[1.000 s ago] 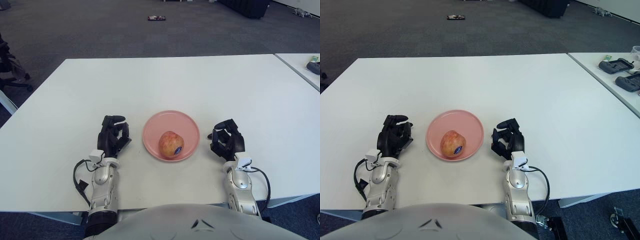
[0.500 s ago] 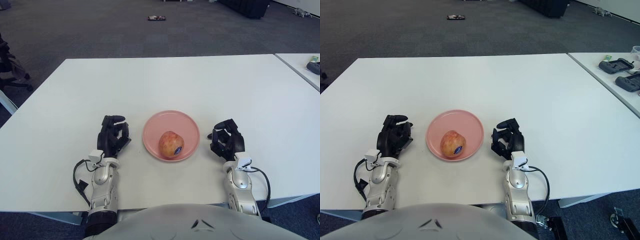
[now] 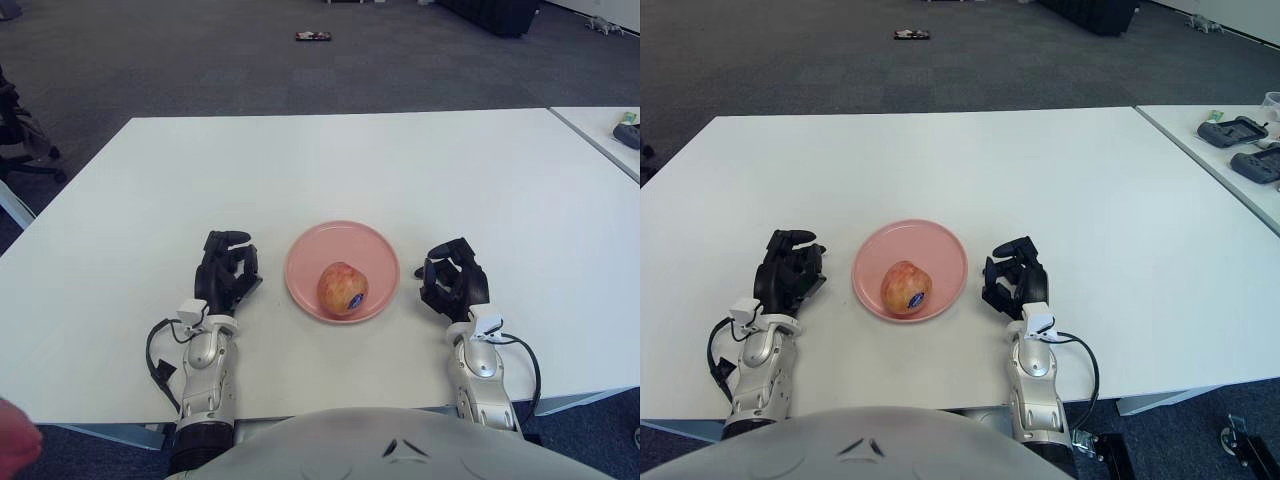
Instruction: Put the apple into the plate.
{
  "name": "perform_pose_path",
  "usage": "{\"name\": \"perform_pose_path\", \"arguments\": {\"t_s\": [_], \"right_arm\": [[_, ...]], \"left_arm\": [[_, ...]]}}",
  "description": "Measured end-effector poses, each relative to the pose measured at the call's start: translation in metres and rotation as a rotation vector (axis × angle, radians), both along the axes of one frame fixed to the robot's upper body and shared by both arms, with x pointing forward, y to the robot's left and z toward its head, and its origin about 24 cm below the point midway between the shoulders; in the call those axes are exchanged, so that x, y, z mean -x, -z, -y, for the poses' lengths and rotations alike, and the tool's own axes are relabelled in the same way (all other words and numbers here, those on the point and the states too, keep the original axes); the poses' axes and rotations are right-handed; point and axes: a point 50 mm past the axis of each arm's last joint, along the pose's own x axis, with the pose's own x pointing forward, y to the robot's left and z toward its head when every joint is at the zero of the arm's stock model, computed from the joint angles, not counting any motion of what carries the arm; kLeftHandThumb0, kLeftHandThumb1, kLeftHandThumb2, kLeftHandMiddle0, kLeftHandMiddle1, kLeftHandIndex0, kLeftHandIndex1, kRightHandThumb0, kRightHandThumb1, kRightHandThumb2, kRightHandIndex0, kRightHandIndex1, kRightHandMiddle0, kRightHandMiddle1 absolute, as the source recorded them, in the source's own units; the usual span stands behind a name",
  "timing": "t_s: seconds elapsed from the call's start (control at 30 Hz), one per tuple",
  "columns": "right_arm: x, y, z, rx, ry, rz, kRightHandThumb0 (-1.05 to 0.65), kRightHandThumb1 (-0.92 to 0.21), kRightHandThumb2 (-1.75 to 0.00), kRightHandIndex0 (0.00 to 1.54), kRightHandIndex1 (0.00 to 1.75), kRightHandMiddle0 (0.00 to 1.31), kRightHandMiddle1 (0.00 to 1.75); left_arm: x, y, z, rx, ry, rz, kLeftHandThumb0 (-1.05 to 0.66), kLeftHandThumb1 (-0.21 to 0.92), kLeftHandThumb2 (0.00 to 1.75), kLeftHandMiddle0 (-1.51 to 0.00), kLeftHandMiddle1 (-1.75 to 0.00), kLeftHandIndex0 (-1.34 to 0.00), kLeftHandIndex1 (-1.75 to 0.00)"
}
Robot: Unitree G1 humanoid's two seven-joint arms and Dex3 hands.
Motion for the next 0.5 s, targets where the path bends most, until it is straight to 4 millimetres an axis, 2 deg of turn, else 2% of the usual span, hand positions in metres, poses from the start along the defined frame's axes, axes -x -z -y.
{"name": "perform_pose_path", "arguments": {"t_s": [0.5], "right_arm": [[0.0000,0.0000,0.0000,0.003,0.000,0.000,-0.40,-0.60,-0.97,0.62,1.40,0.39,1.75]], "left_arm": [[-0.0004,-0.0003,-0.0002,0.003,0.001,-0.006,-0.38,0.68,0.86,-0.95,-1.75,-0.34,-1.75]]}}
